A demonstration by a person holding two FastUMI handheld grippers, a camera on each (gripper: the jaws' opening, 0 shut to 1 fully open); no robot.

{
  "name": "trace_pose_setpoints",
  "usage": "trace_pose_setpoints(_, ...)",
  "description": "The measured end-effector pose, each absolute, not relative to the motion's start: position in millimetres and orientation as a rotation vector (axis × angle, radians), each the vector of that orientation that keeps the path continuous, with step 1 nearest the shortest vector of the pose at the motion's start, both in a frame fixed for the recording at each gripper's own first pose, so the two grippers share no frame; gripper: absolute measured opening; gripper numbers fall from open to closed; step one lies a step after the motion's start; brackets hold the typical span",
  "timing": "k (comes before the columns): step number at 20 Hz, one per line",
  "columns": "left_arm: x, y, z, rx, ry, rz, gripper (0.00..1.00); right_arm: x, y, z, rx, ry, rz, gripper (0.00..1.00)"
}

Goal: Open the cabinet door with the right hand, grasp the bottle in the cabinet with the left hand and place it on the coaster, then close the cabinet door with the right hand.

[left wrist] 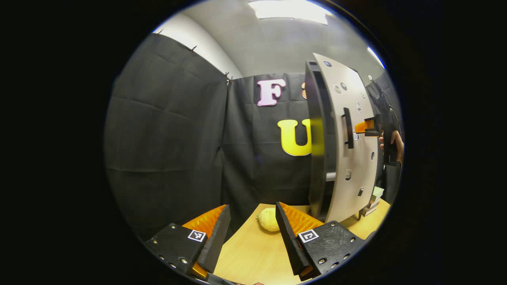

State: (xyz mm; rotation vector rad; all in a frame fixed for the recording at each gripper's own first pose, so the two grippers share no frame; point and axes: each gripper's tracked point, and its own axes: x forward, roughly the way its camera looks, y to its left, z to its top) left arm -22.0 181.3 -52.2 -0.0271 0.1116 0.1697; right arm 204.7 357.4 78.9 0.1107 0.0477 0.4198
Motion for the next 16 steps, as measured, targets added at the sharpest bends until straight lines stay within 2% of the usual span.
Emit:
trace_pose_setpoints(12,17,5,7,-0.023,0.035,-0.031,0.66,110,197,67,-0.062,0.018,0.320,0.96)
trace_pose_setpoints(16,10,-45,20,-0.018,0.025,-0.061,0.66,90,148,52,-0.058,0.026,0.294,0.98)
